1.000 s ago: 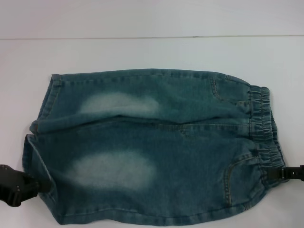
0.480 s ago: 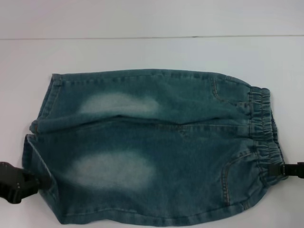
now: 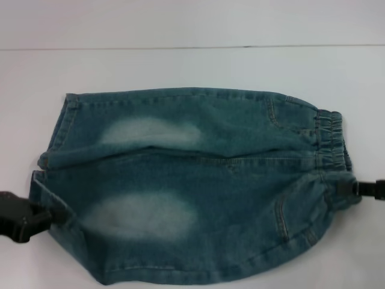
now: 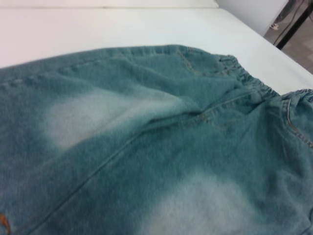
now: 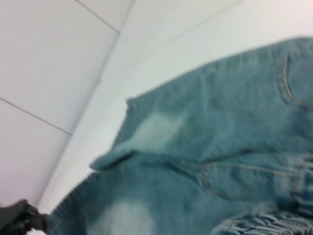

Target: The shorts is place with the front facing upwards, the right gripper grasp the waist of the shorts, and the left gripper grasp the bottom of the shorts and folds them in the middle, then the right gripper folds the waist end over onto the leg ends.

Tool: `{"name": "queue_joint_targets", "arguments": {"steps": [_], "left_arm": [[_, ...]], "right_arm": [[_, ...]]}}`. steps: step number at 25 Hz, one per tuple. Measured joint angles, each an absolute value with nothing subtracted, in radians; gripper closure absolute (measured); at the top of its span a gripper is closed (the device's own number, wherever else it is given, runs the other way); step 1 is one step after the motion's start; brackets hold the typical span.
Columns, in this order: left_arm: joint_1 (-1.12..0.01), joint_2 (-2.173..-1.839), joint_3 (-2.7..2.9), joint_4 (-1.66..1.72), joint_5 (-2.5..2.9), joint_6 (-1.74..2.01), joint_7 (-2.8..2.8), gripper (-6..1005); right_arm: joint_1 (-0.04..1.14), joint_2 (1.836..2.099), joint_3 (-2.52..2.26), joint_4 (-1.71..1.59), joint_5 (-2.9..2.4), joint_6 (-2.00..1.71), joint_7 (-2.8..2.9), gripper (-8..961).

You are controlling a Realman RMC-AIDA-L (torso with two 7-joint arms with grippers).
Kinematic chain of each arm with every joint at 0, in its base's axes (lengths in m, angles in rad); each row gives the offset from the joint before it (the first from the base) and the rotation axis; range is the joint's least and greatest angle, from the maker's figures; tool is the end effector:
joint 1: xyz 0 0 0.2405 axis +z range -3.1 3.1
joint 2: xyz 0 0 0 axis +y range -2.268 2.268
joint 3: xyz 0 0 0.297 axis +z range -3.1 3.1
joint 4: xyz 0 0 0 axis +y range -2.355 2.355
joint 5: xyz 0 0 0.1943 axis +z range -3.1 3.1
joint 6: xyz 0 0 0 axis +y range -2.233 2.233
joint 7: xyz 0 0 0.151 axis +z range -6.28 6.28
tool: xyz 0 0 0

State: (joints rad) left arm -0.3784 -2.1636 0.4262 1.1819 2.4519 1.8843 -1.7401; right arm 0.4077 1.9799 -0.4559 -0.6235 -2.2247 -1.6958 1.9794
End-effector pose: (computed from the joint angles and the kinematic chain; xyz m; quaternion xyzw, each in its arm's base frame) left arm -0.3310 0.2633 0.0262 -0.9102 -0.3809 -0.0984 0.1293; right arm 0.3579 0.2845 0.0199 -0.7903 0.5623 0.2315 0.0749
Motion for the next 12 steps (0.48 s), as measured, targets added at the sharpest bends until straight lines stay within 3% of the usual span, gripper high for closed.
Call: {"name": "queue_joint_targets", "arguments": {"steps": [12], "left_arm": [[-0.411,-2.156,0.383,1.154,2.335,1.732,-1.801,894]], "right_arm": [[0.431,1.970,-0.426,-0.545,-2.007,-1.642,2.019,905]]}}
